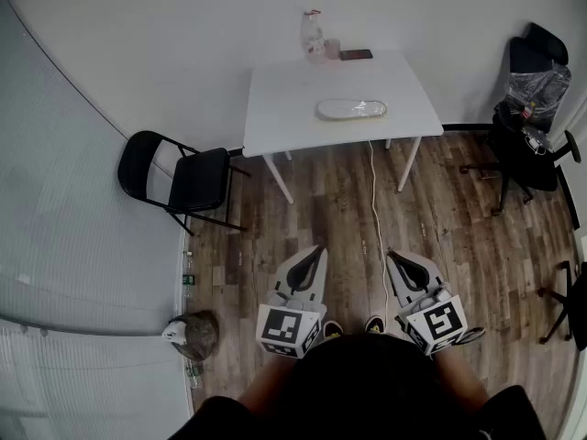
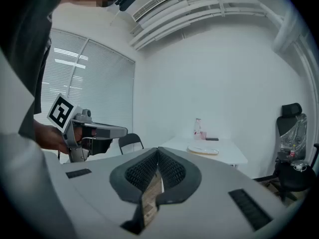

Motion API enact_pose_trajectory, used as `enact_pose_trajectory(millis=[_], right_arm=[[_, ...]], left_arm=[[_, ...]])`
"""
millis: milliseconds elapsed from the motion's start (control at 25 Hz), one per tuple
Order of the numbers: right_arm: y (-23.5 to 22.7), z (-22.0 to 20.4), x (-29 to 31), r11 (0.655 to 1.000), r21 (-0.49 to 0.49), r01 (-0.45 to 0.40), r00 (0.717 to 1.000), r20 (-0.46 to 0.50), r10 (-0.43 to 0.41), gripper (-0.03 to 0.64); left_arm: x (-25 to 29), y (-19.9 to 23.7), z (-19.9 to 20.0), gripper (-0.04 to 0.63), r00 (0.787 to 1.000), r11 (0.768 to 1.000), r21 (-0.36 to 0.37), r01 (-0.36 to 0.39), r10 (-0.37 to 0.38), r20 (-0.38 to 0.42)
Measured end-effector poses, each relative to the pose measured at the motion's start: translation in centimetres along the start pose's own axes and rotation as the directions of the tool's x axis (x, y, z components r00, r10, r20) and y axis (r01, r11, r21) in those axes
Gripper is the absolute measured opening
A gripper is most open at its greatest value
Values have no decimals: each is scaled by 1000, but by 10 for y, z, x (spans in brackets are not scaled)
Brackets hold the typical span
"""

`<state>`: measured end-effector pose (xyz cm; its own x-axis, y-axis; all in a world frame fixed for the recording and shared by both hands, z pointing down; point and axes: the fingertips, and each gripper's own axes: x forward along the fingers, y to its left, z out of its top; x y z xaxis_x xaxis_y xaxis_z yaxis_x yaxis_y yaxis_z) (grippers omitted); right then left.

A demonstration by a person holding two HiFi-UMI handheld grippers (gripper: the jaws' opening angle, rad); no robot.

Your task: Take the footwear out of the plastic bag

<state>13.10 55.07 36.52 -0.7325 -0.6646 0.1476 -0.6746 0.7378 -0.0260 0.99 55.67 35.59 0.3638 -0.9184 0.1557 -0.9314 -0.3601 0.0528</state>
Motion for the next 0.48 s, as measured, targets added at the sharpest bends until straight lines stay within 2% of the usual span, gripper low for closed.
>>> enact_pose_trajectory(millis=[160, 480], right_arm=[[0, 0, -1, 1000, 2, 5, 1000, 5, -5, 17], [4, -6, -5, 1000, 12, 3, 1000, 4, -3, 17]], left_arm=[[-2, 5, 8, 21, 997, 995, 65, -76, 74, 32], [-6, -4, 3, 21, 999, 1000, 0, -7, 7, 36]])
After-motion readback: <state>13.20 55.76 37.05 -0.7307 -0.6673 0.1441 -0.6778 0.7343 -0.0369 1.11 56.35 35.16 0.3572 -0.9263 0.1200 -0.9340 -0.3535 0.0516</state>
